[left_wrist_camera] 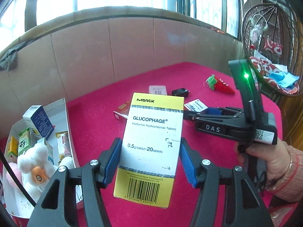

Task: Organize objects
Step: 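Carry the Glucophage box and white-red medicine box over the white tray, then open both tools to drop the two boxes into the tray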

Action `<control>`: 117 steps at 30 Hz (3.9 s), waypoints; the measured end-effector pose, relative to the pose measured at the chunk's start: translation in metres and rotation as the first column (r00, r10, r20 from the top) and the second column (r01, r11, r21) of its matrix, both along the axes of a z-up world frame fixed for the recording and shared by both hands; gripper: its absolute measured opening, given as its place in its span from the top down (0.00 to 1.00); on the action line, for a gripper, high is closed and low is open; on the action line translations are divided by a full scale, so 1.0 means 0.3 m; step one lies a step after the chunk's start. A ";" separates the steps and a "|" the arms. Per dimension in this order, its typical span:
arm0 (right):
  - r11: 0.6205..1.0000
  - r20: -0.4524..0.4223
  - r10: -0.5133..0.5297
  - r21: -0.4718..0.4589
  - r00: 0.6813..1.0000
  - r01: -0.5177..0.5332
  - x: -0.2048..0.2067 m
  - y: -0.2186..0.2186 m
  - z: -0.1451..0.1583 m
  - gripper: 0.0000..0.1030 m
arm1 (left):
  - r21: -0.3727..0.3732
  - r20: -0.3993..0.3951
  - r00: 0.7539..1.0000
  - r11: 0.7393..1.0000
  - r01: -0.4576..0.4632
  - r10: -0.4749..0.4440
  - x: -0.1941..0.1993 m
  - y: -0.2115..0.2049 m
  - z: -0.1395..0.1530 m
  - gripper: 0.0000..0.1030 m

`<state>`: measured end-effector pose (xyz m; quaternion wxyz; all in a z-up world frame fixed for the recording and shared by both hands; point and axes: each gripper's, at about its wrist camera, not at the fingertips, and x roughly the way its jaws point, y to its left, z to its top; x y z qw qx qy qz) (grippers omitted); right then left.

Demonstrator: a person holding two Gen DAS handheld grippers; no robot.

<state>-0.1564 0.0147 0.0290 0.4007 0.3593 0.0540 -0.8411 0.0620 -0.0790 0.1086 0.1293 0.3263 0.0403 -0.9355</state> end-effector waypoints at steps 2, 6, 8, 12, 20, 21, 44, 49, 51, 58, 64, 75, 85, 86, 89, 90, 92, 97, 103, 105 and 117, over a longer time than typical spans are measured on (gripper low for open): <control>1.000 -0.033 0.002 0.001 0.999 -0.002 0.017 0.000 0.011 0.50 | 0.002 -0.023 1.000 1.000 -0.005 0.005 -0.026 0.012 0.011 0.42; 1.000 -0.074 0.005 0.007 0.997 -0.005 0.049 0.005 0.026 0.50 | 0.007 -0.057 0.998 1.000 -0.018 0.019 -0.008 0.013 0.024 0.42; 1.000 -0.078 0.017 0.007 0.997 -0.016 0.065 0.006 0.030 0.50 | 0.014 -0.072 0.997 1.000 -0.025 0.026 0.006 0.012 0.035 0.42; 0.999 -0.082 0.039 0.012 0.996 -0.038 0.092 0.001 0.040 0.50 | 0.028 -0.094 0.995 0.999 -0.038 0.040 0.028 0.005 0.042 0.42; 0.998 -0.102 0.060 0.001 0.993 -0.061 0.137 -0.002 0.077 0.50 | 0.043 -0.141 0.988 0.997 -0.057 0.063 0.067 -0.007 0.064 0.42; 0.998 -0.105 0.063 0.000 0.993 -0.063 0.141 -0.002 0.082 0.50 | 0.045 -0.148 0.987 0.997 -0.060 0.066 0.073 -0.009 0.069 0.42; 0.988 -0.151 0.157 0.011 0.976 -0.157 0.269 -0.116 0.180 0.50 | 0.107 -0.250 0.946 0.977 -0.183 0.205 0.238 -0.156 0.111 0.42; 0.984 -0.164 0.180 0.019 0.970 -0.179 0.305 -0.149 0.196 0.50 | 0.126 -0.272 0.930 0.968 -0.218 0.245 0.282 -0.197 0.118 0.42; 0.982 -0.170 0.188 0.023 0.967 -0.187 0.316 -0.164 0.203 0.50 | 0.131 -0.282 0.924 0.964 -0.230 0.259 0.300 -0.211 0.122 0.42; 0.976 -0.186 0.217 0.031 0.958 -0.215 0.373 -0.217 0.240 0.50 | 0.147 -0.302 0.900 0.948 -0.282 0.315 0.358 -0.271 0.121 0.42; 0.970 -0.200 0.242 0.031 0.949 -0.241 0.430 -0.265 0.274 0.50 | 0.153 -0.309 0.884 0.936 -0.318 0.351 0.403 -0.310 0.114 0.42; 0.953 -0.224 0.303 0.050 0.926 -0.300 0.504 -0.388 0.308 0.50 | 0.155 -0.302 0.850 0.902 -0.403 0.432 0.476 -0.409 0.097 0.42; 0.931 -0.213 0.357 0.001 0.910 -0.365 0.559 -0.521 0.377 0.50 | 0.148 -0.298 0.803 0.856 -0.496 0.517 0.552 -0.497 0.073 0.42; 0.929 -0.199 0.362 -0.004 0.911 -0.370 0.560 -0.538 0.381 0.50 | 0.137 -0.298 0.802 0.855 -0.500 0.517 0.549 -0.511 0.079 0.42; 0.925 -0.184 0.370 -0.016 0.911 -0.380 0.564 -0.587 0.387 0.50 | 0.101 -0.294 0.802 0.851 -0.516 0.521 0.527 -0.556 0.095 0.42; 0.924 -0.186 0.372 -0.019 0.909 -0.382 0.568 -0.604 0.388 0.50 | 0.095 -0.291 0.800 0.848 -0.522 0.525 0.525 -0.566 0.094 0.42; 0.922 -0.181 0.375 -0.025 0.909 -0.386 0.573 -0.636 0.388 0.50 | 0.094 -0.293 0.792 0.841 -0.533 0.535 0.524 -0.584 0.089 0.42; 0.919 -0.170 0.387 -0.012 0.906 -0.394 0.586 -0.730 0.371 0.50 | 0.106 -0.275 0.802 0.846 -0.523 0.530 0.517 -0.595 0.040 0.42; 0.910 -0.165 0.408 -0.006 0.898 -0.414 0.611 -0.812 0.339 0.50 | 0.120 -0.258 0.800 0.840 -0.530 0.541 0.526 -0.605 0.006 0.41; 0.908 -0.155 0.413 -0.005 0.897 -0.419 0.617 -0.836 0.324 0.50 | 0.128 -0.253 0.795 0.834 -0.537 0.551 0.532 -0.612 0.000 0.41; 0.900 -0.233 0.420 -0.013 0.877 -0.435 0.656 -0.816 0.313 0.17 | 0.151 -0.263 0.778 0.821 -0.551 0.571 0.543 -0.625 -0.008 0.15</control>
